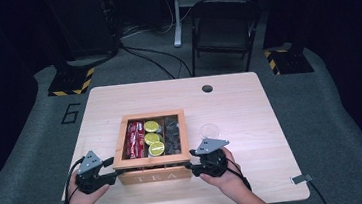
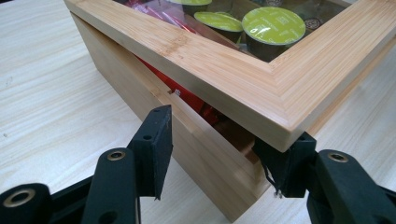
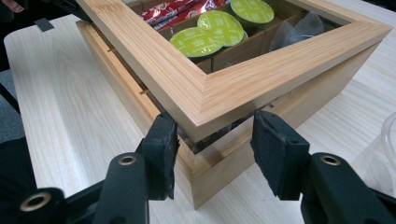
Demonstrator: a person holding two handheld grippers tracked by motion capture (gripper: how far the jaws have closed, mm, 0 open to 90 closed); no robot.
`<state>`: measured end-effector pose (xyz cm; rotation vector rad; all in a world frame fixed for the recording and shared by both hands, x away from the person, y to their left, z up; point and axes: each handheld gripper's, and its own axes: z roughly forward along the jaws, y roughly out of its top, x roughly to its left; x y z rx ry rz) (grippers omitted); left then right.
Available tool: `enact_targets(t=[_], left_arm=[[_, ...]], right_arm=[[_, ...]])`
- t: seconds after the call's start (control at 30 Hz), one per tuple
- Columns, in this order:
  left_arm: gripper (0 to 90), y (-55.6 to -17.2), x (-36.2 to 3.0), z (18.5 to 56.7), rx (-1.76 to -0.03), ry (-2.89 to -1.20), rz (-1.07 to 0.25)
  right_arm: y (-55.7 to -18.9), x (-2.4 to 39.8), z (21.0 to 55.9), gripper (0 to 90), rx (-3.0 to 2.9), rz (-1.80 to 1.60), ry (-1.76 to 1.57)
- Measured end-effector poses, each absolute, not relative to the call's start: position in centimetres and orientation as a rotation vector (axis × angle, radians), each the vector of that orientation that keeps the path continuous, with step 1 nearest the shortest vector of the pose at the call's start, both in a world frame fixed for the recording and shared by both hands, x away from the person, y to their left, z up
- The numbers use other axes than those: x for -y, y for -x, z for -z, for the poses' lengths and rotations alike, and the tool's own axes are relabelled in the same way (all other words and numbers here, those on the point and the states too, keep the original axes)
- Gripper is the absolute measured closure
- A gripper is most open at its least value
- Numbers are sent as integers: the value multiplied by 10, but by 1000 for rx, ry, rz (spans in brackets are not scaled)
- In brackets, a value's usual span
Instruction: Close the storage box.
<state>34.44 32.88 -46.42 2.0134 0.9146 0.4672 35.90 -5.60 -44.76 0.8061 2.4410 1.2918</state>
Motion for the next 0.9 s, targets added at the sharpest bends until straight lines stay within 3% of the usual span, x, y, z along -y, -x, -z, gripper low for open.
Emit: enact_targets(t=[0.9], left_arm=[[417, -334, -322, 461, -889, -2065, -430]], right_arm=[[-358, 54, 454, 481, -2493, -1245, -812]])
